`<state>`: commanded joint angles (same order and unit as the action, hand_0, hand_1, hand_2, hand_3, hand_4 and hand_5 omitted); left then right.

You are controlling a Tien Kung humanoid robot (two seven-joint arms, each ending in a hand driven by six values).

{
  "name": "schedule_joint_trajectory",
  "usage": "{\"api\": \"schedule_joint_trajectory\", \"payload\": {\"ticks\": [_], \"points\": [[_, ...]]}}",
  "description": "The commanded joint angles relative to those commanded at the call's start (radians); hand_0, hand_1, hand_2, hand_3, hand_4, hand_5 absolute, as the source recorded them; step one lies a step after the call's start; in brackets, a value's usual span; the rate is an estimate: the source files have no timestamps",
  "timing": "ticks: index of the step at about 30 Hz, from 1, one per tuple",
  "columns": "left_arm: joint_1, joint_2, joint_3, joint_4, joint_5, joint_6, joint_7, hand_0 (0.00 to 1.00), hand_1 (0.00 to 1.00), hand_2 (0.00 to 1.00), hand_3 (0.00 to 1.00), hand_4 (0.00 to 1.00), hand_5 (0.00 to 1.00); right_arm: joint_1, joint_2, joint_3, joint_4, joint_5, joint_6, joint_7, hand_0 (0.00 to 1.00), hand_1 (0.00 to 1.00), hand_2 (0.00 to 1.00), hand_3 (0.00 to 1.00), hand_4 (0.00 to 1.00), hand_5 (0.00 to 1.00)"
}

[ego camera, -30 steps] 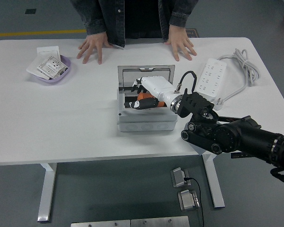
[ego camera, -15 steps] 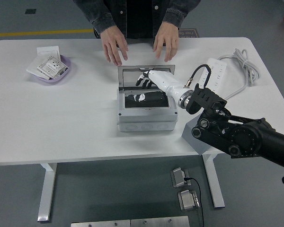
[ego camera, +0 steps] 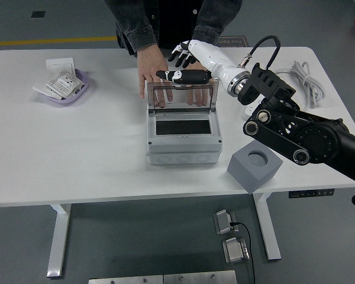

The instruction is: Pick up the cylinder from the cube,place it in the box,flap close box

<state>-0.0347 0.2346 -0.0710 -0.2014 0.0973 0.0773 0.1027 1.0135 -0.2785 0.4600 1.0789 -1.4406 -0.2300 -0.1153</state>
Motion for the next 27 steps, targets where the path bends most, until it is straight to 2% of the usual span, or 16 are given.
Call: {"api": "schedule_joint_trajectory", "payload": {"ticks": [4,9,14,17,27], "points": [[-0.003,0.003,0.000,-0.001,0.002,0.000,0.000,0.616,0.650,0.577,0.560,0.598,0.094,0.043,0.030,-0.068,-0.094,0.069,-0.015,0.028,0.605,0.521,0.578,0.641,0.935,0.743],[-0.007,0.003,-0.005,-0.003,0.012,0.000,0.000,0.616,0.647,0.576,0.559,0.594,0.089,0.059,0.057,-0.127,-0.208,0.141,-0.042,0.064,0.598,0.517,0.577,0.644,0.931,0.750],[-0.010,0.003,-0.019,-0.005,0.029,0.000,0.000,0.616,0.645,0.575,0.558,0.590,0.086,0.052,0.064,-0.160,-0.279,0.179,-0.061,0.087,0.594,0.505,0.576,0.644,0.922,0.759],[-0.009,0.003,-0.024,-0.005,0.034,0.000,0.000,0.616,0.643,0.574,0.556,0.587,0.083,0.042,0.060,-0.168,-0.276,0.181,-0.067,0.089,0.592,0.490,0.574,0.646,0.916,0.777],[-0.007,-0.001,-0.030,-0.004,0.036,0.001,-0.001,0.616,0.643,0.574,0.555,0.586,0.084,-0.020,0.020,-0.187,-0.161,0.119,-0.075,0.078,0.586,0.486,0.573,0.646,0.915,0.780]]}}
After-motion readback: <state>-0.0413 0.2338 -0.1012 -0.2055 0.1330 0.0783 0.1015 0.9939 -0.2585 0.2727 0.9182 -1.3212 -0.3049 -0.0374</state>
